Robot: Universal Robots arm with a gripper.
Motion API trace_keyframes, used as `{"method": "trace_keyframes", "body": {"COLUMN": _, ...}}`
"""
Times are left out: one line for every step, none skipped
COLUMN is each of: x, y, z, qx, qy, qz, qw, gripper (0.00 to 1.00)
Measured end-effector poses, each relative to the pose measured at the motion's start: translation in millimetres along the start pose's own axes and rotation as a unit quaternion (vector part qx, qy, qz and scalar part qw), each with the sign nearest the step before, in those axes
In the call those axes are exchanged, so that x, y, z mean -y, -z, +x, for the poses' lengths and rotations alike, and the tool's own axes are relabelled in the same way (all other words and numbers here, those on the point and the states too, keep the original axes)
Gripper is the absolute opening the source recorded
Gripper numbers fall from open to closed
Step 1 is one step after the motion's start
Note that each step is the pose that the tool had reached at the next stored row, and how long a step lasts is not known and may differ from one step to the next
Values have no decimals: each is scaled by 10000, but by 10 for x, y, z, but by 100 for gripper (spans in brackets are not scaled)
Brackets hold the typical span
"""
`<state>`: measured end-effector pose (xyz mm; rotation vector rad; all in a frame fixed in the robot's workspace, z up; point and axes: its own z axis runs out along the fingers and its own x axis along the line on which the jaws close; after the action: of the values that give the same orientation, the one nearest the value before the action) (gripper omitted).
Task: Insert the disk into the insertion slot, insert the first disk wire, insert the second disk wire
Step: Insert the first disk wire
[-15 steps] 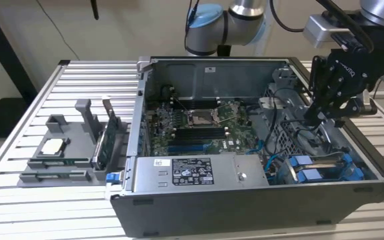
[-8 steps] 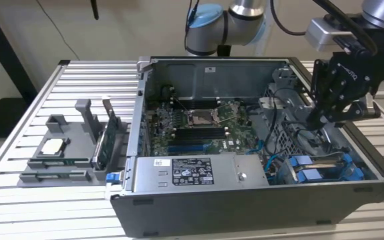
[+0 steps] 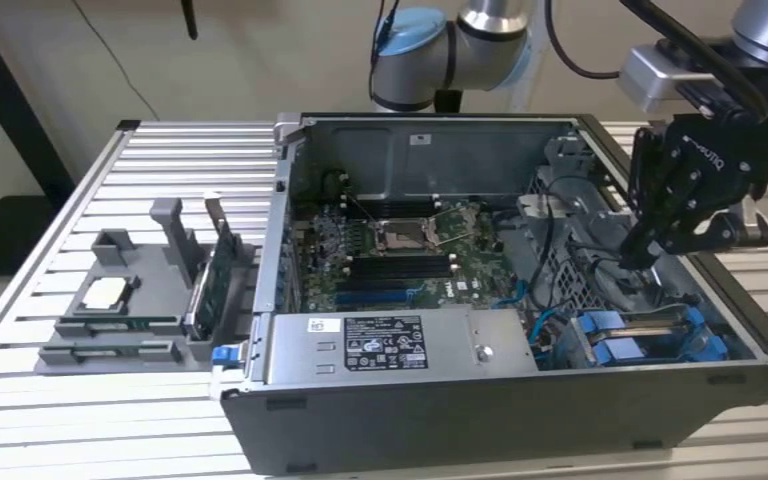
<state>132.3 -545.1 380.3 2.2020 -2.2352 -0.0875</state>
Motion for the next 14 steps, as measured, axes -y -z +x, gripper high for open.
{"method": "trace_keyframes", "body": {"x": 6, "y": -3, "z": 6, "qx": -12, "qy": 0, "qz": 0, "qw": 10000, "gripper": 19}}
{"method": "trace_keyframes", "body": {"x": 12, "y": -7, "z": 12, "qx": -25, "qy": -1, "qz": 0, "qw": 10000, "gripper": 19}}
{"method": "trace_keyframes", "body": {"x": 18, "y": -10, "z": 17, "qx": -37, "qy": -2, "qz": 0, "qw": 10000, "gripper": 19}}
{"method": "trace_keyframes", "body": {"x": 24, "y": -13, "z": 23, "qx": -51, "qy": -2, "qz": 1, "qw": 10000, "gripper": 19}}
{"method": "trace_keyframes", "body": {"x": 29, "y": -16, "z": 28, "qx": -64, "qy": -3, "qz": 1, "qw": 10000, "gripper": 19}}
{"method": "trace_keyframes", "body": {"x": 35, "y": -20, "z": 33, "qx": -77, "qy": -3, "qz": 1, "qw": 10000, "gripper": 19}}
{"method": "trace_keyframes", "body": {"x": 40, "y": -24, "z": 38, "qx": -90, "qy": -4, "qz": 2, "qw": 10000, "gripper": 19}}
{"method": "trace_keyframes", "body": {"x": 45, "y": -28, "z": 43, "qx": -104, "qy": -4, "qz": 2, "qw": 9999, "gripper": 19}}
{"method": "trace_keyframes", "body": {"x": 50, "y": -31, "z": 47, "qx": -117, "qy": -5, "qz": 2, "qw": 9999, "gripper": 19}}
{"method": "trace_keyframes", "body": {"x": 55, "y": -35, "z": 52, "qx": -131, "qy": -6, "qz": 2, "qw": 9999, "gripper": 19}}
{"method": "trace_keyframes", "body": {"x": 60, "y": -39, "z": 56, "qx": -144, "qy": -6, "qz": 2, "qw": 9999, "gripper": 19}}
{"method": "trace_keyframes", "body": {"x": 65, "y": -43, "z": 60, "qx": -158, "qy": -6, "qz": 3, "qw": 9999, "gripper": 19}}
{"method": "trace_keyframes", "body": {"x": 69, "y": -47, "z": 64, "qx": -172, "qy": -7, "qz": 3, "qw": 9999, "gripper": 19}}
{"method": "trace_keyframes", "body": {"x": 74, "y": -51, "z": 68, "qx": -187, "qy": -8, "qz": 3, "qw": 9998, "gripper": 19}}
